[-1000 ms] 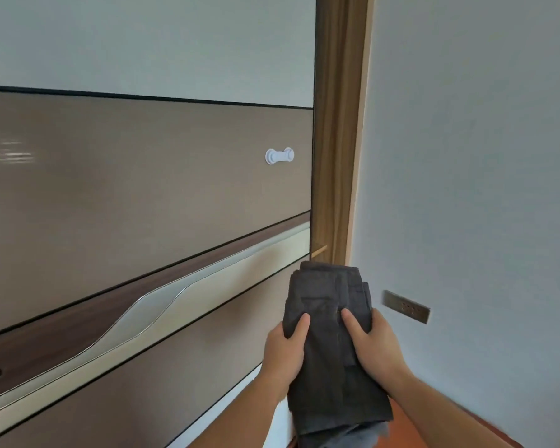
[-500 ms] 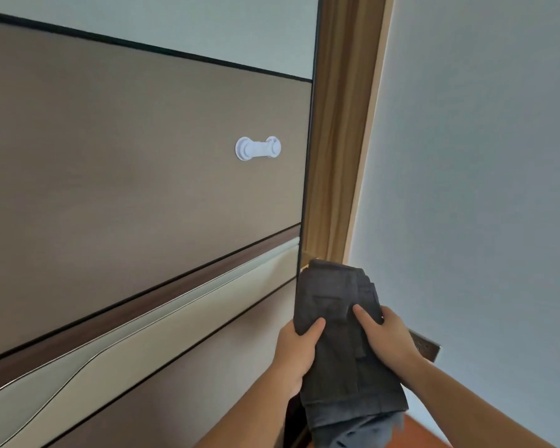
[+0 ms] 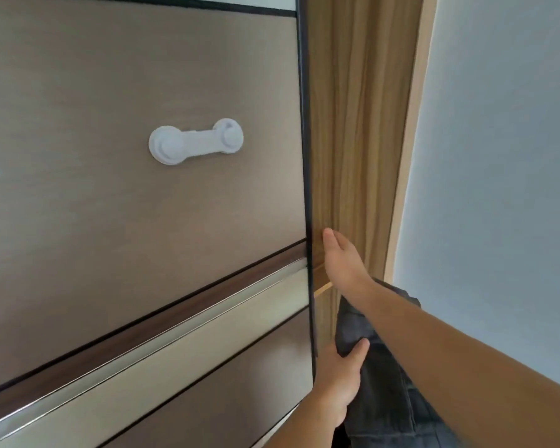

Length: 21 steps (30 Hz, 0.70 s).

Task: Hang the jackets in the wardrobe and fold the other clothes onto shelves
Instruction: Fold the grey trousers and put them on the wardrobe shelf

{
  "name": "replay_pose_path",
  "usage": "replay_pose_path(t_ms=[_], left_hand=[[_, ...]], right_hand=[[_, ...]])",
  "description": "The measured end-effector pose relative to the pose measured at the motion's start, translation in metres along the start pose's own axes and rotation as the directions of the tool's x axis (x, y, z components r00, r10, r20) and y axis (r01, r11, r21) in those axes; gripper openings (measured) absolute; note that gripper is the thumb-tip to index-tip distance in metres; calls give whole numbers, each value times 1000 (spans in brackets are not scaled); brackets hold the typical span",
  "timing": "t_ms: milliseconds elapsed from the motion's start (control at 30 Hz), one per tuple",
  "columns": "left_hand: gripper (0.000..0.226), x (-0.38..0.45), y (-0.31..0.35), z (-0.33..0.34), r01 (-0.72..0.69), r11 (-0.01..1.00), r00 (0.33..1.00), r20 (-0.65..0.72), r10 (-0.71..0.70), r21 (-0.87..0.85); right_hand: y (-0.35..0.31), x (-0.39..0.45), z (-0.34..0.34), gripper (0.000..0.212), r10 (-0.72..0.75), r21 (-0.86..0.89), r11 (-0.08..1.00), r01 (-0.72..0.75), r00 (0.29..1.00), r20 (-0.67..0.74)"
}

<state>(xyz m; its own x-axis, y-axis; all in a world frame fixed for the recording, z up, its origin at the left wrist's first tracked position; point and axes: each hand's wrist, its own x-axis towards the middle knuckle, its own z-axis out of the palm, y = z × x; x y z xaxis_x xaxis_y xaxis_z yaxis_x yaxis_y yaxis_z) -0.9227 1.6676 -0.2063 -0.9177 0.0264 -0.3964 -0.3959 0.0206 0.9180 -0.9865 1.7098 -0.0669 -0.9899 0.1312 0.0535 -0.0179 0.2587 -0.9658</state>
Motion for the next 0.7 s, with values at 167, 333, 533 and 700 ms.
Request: replay_pose_path(t_ms=[167, 333, 533, 700], left_hand=[[42, 34, 1, 12, 22, 1000, 998, -50, -22, 2], [28, 41, 1, 11, -25, 1000, 999, -48, 25, -6], [23, 36, -6, 4, -65, 998, 997, -36, 64, -27], [18, 25, -5, -12, -73, 992, 995, -74, 65, -102]], right_hand=[[-1, 42, 24, 59, 222, 294, 921, -254, 965, 139], [9, 59, 41, 57, 312, 489, 783, -383, 923, 224], [18, 54, 51, 49, 285, 481, 791, -377, 924, 255], [10, 36, 70, 47, 313, 458, 786, -415, 906, 283]])
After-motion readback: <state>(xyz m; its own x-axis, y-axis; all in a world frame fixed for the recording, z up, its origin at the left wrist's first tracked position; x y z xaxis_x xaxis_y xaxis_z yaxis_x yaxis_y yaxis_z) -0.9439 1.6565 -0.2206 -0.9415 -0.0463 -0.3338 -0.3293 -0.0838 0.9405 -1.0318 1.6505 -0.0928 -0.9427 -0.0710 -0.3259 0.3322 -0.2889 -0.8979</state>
